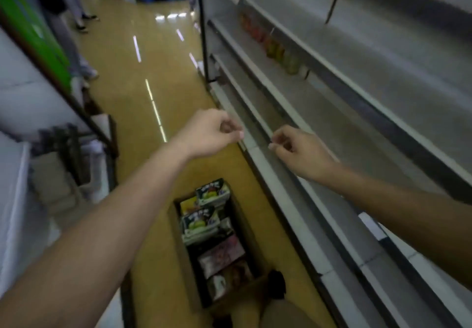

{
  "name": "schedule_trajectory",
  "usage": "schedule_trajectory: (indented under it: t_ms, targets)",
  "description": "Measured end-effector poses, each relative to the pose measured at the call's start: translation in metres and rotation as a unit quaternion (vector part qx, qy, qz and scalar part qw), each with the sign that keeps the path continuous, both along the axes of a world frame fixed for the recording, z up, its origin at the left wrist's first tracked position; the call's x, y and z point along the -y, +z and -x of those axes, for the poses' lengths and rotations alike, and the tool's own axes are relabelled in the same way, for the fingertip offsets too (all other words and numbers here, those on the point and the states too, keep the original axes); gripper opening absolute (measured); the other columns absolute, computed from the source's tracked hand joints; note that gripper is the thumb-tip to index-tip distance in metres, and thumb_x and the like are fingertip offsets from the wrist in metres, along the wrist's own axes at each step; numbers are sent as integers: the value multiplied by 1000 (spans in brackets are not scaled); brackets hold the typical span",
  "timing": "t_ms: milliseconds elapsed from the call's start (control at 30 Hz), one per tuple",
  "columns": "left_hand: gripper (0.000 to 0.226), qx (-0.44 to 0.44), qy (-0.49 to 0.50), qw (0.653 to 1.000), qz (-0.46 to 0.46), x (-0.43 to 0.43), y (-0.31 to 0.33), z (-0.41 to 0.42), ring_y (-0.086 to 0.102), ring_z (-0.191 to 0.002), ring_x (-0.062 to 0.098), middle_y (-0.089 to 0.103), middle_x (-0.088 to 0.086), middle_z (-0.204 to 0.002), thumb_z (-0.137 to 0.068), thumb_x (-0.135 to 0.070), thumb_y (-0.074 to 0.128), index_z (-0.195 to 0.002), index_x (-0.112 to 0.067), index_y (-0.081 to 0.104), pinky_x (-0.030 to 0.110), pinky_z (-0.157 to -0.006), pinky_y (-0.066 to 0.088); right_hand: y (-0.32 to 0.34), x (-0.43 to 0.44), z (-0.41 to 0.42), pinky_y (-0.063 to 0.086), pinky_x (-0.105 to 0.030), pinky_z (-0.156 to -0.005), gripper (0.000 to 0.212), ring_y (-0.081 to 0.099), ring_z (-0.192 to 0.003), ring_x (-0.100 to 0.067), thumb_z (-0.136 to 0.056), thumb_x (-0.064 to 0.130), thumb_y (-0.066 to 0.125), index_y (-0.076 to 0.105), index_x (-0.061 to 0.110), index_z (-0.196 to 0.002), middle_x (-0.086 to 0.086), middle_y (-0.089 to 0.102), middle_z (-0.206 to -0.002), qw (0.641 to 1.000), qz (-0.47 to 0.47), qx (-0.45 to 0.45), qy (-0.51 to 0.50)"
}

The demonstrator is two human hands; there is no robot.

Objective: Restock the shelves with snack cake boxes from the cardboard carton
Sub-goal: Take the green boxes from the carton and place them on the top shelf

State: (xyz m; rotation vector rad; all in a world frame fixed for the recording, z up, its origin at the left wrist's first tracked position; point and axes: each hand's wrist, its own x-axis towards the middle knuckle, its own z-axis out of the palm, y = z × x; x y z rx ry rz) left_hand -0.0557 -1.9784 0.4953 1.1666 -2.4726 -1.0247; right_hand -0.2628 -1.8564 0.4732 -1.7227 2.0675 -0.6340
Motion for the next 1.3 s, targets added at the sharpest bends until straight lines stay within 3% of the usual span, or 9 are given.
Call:
schedule_trajectory:
  t_ms: [133, 233, 400, 500, 767, 967, 1067, 1200, 1300]
  targets:
    - [30, 63, 130, 984, -107, -10, -71, -33, 59, -98, 13, 66, -2, -108, -97, -38, 66, -118, -16, 70, 14, -67, 43, -66, 23, -9, 50, -32, -83, 40, 61, -107, -18, -102, 45, 54, 61, 14, -126, -1, 65, -119, 989, -120, 91, 6]
    - [35, 103, 223, 954, -173, -16, -119, -50, 62, -104, 19, 65, -1, -107, -96, -46, 64, -117, -19, 68, 30, -80, 49, -105, 38, -5, 45, -30, -78, 45, 57, -108, -17, -103, 49, 50, 58, 13, -128, -2, 61, -121, 967, -204, 155, 6]
    - [61, 117, 371, 882, -265, -34, -191, -62, 58, -120, 29, 63, 15, -133, -97, -54, 59, -132, -4, 62, 34, -91, 44, -163, 63, 9, 41, -43, -108, 63, 51, -131, -31, -105, 54, 39, 45, 8, -148, -17, 49, -150, 901, -350, 256, 2]
    - [78, 102, 431, 830, -339, -46, -233, -67, 52, -132, 33, 54, 19, -146, -96, -61, 55, -145, -1, 50, 37, -95, 42, -197, 75, 15, 27, -49, -119, 73, 30, -150, -35, -101, 63, 37, 32, 16, -158, -12, 28, -165, 851, -429, 302, -28]
    - [92, 60, 519, 737, -429, -46, -347, -82, 33, -148, 37, 33, 16, -163, -92, -71, 49, -158, -10, 29, 54, -116, 32, -318, 99, 9, 21, -53, -123, 93, 23, -152, -36, -88, 79, 40, 21, 24, -161, -12, 22, -167, 773, -502, 370, -113]
    - [93, 27, 539, 730, -419, -2, -456, -94, 28, -150, 37, 25, 17, -166, -95, -65, 50, -162, -8, 17, 50, -115, 30, -427, 121, -30, 25, -52, -117, 87, 30, -148, -35, -92, 77, 38, 32, 20, -157, -11, 33, -163, 750, -507, 394, -160]
    - [93, 12, 533, 734, -421, 16, -510, -97, 31, -148, 36, 27, 17, -165, -96, -60, 54, -161, -7, 17, 45, -108, 34, -478, 135, -57, 33, -44, -105, 83, 42, -132, -28, -91, 76, 41, 37, 20, -153, -9, 39, -158, 744, -512, 396, -165]
    - [95, -12, 528, 728, -438, 28, -574, -104, 39, -143, 36, 35, 15, -160, -92, -59, 61, -159, -8, 20, 38, -91, 32, -540, 152, -86, 45, -37, -90, 74, 57, -117, -25, -90, 76, 44, 50, 23, -141, -4, 61, -131, 732, -519, 411, -162]
    - [93, -24, 527, 721, -449, 27, -605, -107, 55, -126, 30, 53, 12, -147, -83, -68, 67, -152, -12, 39, 34, -84, 40, -578, 160, -98, 44, -53, -108, 90, 54, -131, -29, -78, 86, 51, 48, 30, -148, -6, 59, -142, 723, -519, 433, -144]
